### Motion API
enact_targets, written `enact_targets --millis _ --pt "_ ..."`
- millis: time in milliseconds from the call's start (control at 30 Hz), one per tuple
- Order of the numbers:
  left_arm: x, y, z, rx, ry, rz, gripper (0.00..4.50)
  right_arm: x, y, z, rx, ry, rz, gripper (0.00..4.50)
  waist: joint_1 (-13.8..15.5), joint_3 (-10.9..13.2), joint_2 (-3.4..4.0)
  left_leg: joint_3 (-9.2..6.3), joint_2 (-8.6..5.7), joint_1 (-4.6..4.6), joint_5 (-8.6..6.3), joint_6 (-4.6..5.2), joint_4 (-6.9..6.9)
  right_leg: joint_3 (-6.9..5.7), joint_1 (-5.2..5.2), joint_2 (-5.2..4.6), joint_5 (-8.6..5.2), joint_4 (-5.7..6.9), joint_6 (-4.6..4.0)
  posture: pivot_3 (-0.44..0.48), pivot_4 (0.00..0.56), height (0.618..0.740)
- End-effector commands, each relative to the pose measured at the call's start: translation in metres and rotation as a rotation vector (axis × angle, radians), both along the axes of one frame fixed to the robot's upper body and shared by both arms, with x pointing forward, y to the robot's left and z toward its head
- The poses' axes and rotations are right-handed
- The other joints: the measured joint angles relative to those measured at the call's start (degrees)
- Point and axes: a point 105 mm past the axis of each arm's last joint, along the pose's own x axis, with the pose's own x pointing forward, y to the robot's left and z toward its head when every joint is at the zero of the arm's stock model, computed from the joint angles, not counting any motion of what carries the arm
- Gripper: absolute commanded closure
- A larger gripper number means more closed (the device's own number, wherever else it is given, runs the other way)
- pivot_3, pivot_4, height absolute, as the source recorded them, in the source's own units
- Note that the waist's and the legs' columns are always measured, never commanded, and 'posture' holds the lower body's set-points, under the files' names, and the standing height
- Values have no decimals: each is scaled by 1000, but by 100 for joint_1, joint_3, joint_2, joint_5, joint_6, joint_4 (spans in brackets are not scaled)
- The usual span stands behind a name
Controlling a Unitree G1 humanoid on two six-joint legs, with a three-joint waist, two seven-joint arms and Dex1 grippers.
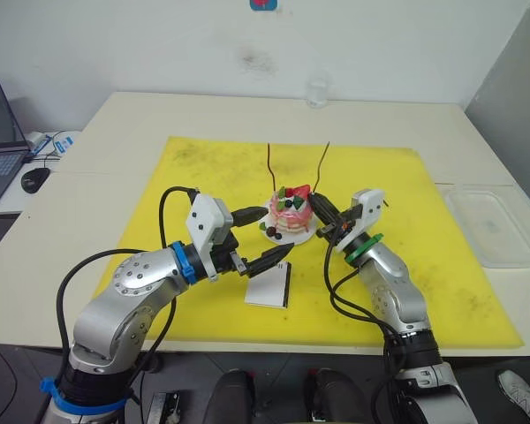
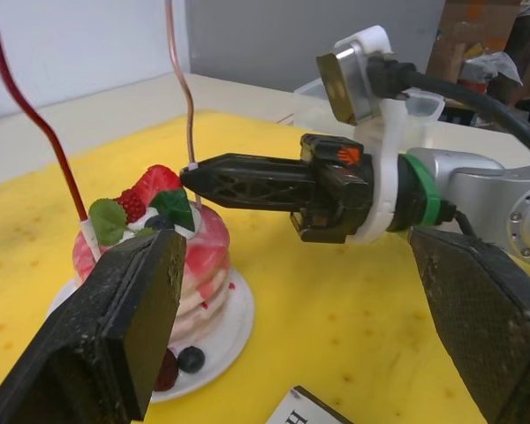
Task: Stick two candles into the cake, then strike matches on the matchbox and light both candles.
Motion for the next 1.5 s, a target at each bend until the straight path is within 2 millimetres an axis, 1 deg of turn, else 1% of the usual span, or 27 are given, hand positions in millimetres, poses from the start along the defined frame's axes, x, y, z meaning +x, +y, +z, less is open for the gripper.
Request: enact_targets --millis 33,167,367,567,700,933,1033,1100,1300,1500 --pt "1 3 8 -8 -41 15 0 -7 1 16 -8 -92 22 4468 1 0 0 0 0 0 0 0 0 0 0 0 0 0 0 0 150 740" --pt "1 3 7 -8 -37 15 0 -7 3 10 -46 -107 31 4468 0 1 0 -1 1 0 0 0 -5 -2 0 0 0 -5 0 0 150 740" --pt "1 3 7 -10 -33 15 0 -2 5 2 -79 -109 20 4468 0 0 0 1 14 -6 -1 -2 -10 -6 3 5 3 -32 1 0 150 740" --pt "0 4 6 -11 -33 20 0 3 -1 -9 -90 -70 -3 4468 0 0 0 10 21 -6 -6 -9 -10 -3 5 9 3 -39 2 0 150 740" --pt "0 4 6 -14 -31 22 0 2 -2 -10 -91 -72 -2 4468 0 0 0 10 30 -4 -6 -9 -9 -5 6 13 5 -38 0 0 150 740" --pt "2 4 5 -13 -31 25 0 -2 1 -4 -80 -86 24 4468 1 0 0 12 38 -2 -6 -10 -8 -6 6 17 8 -38 -6 0 150 740" --pt "2 4 5 -14 -33 23 0 -2 1 0 -83 -99 20 3795 1 0 0 13 39 -3 -6 -10 -9 -6 6 19 8 -39 -6 0 150 740" --pt "2 3 5 -15 -33 21 0 -1 0 4 -89 -113 12 3142 0 0 0 14 39 -4 -7 -10 -9 -6 6 19 8 -40 -6 0 150 740" --pt "3 4 5 -15 -36 23 0 -6 -7 14 -95 -138 16 3142 2 1 0 15 41 -4 -8 -13 -10 -6 5 20 8 -41 -6 0 150 740" --pt "8 10 6 9 -47 15 0 -21 -21 21 -188 -161 97 3142 12 1 0 17 41 -6 -9 -14 -9 -6 5 19 8 -45 -6 0 150 740"
